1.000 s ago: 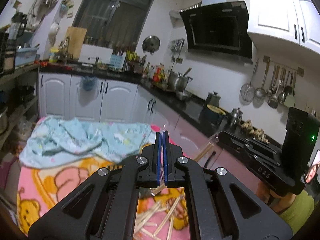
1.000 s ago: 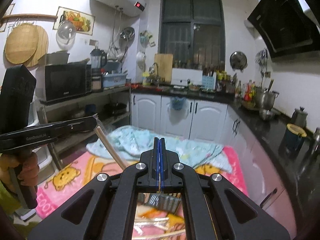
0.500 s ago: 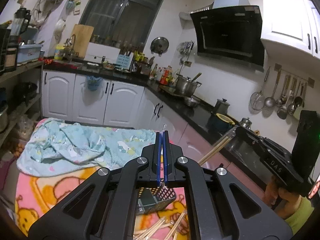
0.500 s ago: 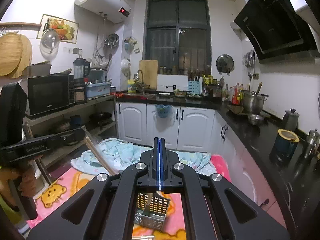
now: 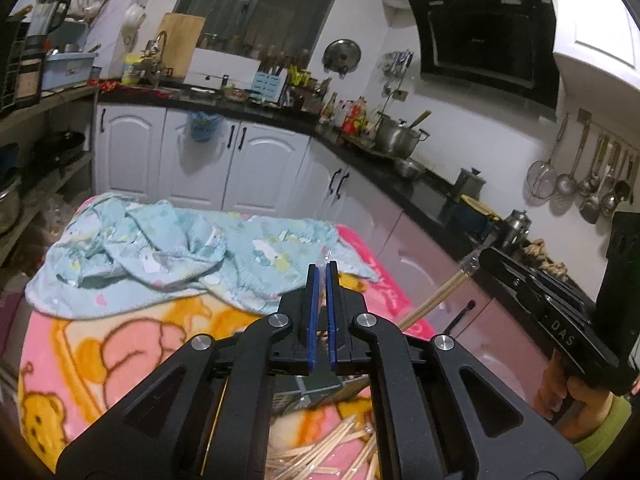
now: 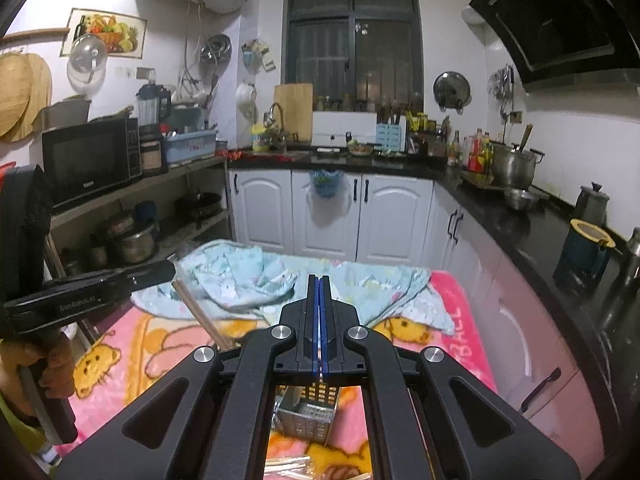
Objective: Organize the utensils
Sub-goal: 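Carry the left tool's chopstick into the green caddy while the right tool carries its own, then open the left tool over the caddy while the right tool opens too, then withdraw both tools from the caddy back over the chopstick pile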
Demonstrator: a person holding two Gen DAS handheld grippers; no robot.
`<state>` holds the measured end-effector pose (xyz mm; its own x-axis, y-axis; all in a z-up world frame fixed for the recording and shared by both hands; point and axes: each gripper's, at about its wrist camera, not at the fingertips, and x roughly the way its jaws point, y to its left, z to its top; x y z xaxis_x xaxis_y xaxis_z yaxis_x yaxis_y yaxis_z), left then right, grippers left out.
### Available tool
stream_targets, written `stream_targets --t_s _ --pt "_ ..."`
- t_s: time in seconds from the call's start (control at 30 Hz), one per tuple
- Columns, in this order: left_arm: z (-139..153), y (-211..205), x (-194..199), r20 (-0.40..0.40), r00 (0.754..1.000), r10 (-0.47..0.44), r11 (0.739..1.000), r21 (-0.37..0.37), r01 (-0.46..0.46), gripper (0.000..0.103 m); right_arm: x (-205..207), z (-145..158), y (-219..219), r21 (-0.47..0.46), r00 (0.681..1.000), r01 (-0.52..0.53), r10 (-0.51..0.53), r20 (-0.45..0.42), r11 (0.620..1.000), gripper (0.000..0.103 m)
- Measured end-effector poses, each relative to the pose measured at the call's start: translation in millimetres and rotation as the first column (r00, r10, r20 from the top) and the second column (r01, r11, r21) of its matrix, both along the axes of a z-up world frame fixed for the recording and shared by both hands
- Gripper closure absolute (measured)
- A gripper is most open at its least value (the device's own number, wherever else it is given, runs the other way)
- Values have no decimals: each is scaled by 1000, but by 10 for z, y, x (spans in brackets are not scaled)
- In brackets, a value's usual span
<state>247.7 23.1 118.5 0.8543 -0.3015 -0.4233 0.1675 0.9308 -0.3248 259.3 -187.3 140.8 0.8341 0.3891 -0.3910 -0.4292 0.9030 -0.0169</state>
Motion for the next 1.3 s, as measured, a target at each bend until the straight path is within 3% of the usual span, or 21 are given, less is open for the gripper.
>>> stream_targets --t_s 0.07,0.13,0.17,0.2,0.23,0.3,0.47,0.8,1.3 --pt "-48 24 3 -8 1000 15 1000 8 -14 99 24 -69 16 -5 1000 -2 1 -14 1000 102" --pt "-78 49 -5 -12 999 32 999 18 -32 80 48 -145 32 -13 999 2 -3 -32 1000 99" --pt "-85 53 -18 -10 999 38 999 22 -38 67 54 -161 29 -14 999 3 -3 -35 1000 88" --pt "-90 64 -40 -1 999 42 999 29 -42 61 49 -185 23 -15 999 5 -6 -33 1000 78" --pt "-92 70 -70 11 999 48 998 39 -48 59 39 -197 10 -13 1000 7 -7 -30 1000 58" --pt "-96 79 -108 18 998 62 997 50 -63 39 5 -214 -35 0 1000 11 -11 -19 1000 54" --pt "-77 142 -242 54 994 95 993 60 -98 10 -93 -223 -171 12 1000 27 -27 -1 1000 42" --pt "-80 323 -535 77 986 151 986 53 -155 10 -377 -169 -406 24 998 43 -44 37 999 36" --pt "-320 384 -959 58 983 172 981 79 -176 10 -885 -280 -367 3 998 5 -5 64 1000 28"
